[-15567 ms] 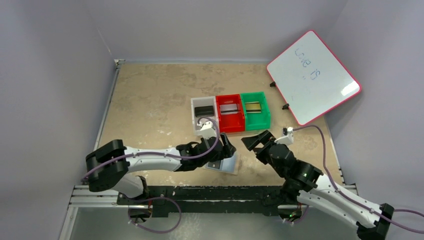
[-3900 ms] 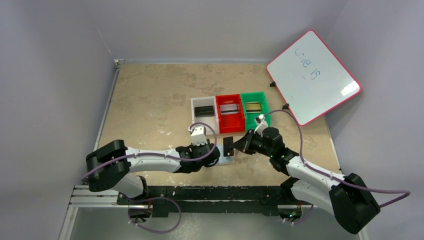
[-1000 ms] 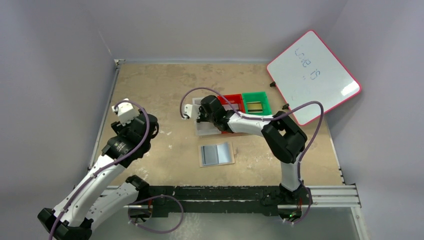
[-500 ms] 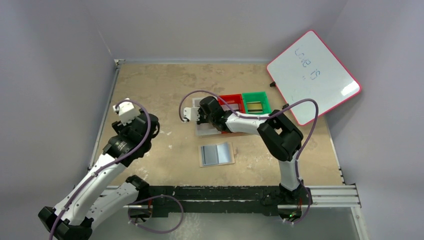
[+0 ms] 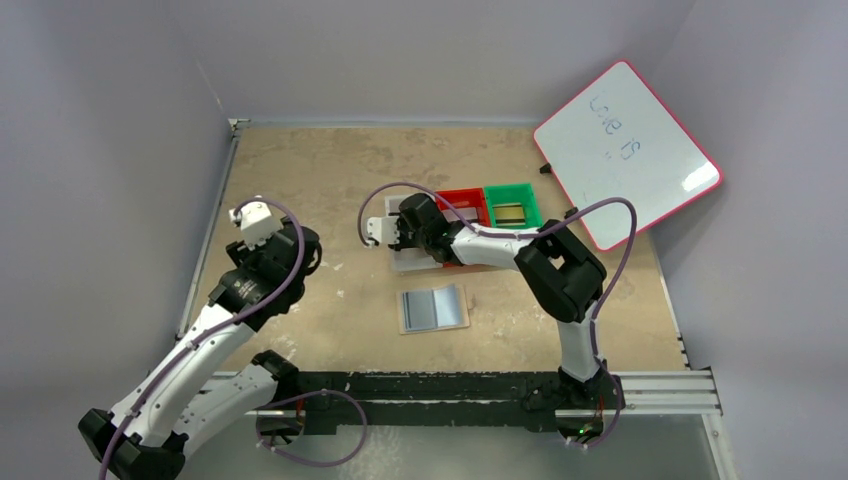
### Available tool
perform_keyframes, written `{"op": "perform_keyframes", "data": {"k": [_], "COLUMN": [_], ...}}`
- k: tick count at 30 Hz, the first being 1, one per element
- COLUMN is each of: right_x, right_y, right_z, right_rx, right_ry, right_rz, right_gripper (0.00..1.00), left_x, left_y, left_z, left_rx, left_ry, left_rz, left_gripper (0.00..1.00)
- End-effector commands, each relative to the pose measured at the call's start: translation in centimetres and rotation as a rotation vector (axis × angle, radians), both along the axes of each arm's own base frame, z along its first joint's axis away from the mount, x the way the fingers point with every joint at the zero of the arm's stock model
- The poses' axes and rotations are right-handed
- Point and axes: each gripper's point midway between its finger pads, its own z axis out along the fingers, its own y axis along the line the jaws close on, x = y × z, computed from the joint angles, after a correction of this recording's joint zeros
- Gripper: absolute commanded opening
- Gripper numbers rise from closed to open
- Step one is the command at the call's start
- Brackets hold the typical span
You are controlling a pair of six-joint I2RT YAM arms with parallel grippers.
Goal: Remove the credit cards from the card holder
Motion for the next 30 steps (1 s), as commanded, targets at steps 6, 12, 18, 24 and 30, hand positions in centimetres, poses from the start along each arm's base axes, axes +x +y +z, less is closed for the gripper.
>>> {"op": "perform_keyframes", "data": {"k": [6, 12, 18, 24, 30], "right_x": [1.7, 1.2, -1.0, -5.1, -9.3], "right_y": [1.1, 1.6, -0.6, -4.0, -5.1], "right_z": [3.8, 11.2, 16.7, 12.2, 9.9], "right_rx": [0.128, 0.405, 0.864, 0.987, 1.078], "right_ry": [-0.074, -0.102, 0.154, 0.383, 0.549], "right_rz": [-0.058, -0.139, -0.551, -0.863, -0.941], "right_gripper": [0.41, 0.44, 0.67, 0.64, 0.63], "left_x": [0.6, 0.6, 0.5, 0.5, 0.5], "left_y": [-0.2, -0.2, -0.1, -0.2, -0.2], "left_z": [1.1, 1.1, 1.3, 1.4, 1.5], "left_rx": [-0.016, -0.015, -0.018, -0.023, -0.028], "left_ry": [-0.031, -0.032, -0.039, -0.044, -0.048], "left_rz": [0.004, 0.004, 0.006, 0.001, -0.002], "left_gripper": [0.71, 0.71, 0.71, 0.71, 0.72]}}
